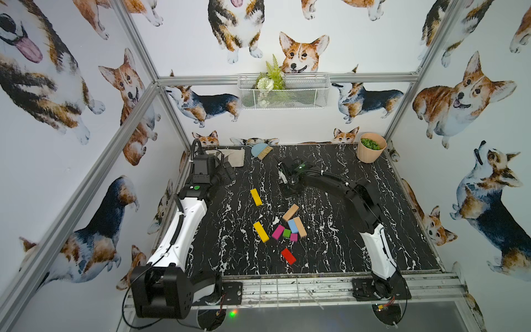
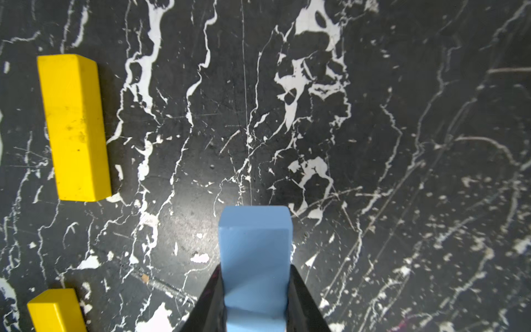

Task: Assemble the letter v with building blocks
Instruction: Assemble the building block at the center of the board.

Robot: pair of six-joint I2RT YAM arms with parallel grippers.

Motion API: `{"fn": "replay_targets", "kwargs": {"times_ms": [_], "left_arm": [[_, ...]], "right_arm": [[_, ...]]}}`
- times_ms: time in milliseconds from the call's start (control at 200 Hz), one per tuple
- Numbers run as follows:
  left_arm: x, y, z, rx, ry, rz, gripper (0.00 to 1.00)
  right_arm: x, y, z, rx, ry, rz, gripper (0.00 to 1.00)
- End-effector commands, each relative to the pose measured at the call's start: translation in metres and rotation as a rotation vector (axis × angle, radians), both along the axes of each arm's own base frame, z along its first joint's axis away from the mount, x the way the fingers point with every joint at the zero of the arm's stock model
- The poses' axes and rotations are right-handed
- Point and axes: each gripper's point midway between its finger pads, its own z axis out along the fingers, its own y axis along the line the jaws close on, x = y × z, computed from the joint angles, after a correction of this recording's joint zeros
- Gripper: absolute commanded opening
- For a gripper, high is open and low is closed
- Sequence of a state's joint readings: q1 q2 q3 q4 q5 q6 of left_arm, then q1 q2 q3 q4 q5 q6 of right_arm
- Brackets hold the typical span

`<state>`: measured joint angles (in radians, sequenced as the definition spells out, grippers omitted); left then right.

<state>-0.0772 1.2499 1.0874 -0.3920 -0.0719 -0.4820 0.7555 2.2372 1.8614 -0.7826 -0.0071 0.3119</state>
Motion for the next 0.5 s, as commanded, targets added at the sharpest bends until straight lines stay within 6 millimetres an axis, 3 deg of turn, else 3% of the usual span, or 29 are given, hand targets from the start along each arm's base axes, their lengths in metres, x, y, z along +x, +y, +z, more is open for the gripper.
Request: {"fn": "replay_targets", "kwargs": {"times_ms": [0,185,495], "left_arm": [[0.002,0.001,0.005,-0.001,-0.015,-0.004,1.00],[0.003,0.000,0.001,0.000,-0.006,-0.005,1.00],[0.004,0.002,-0.002,0.002,0.001,-0.002,1.00]], "right_arm": [[-0.005,0.000,-0.006,-0.023,0.025,0.028,0.25],[-0.016,0.006,-0.012,-0.044,0.028,0.062,0.25],[-0.039,-0.002,-0.029,-0.083,0.071,0.077,0.24]]}}
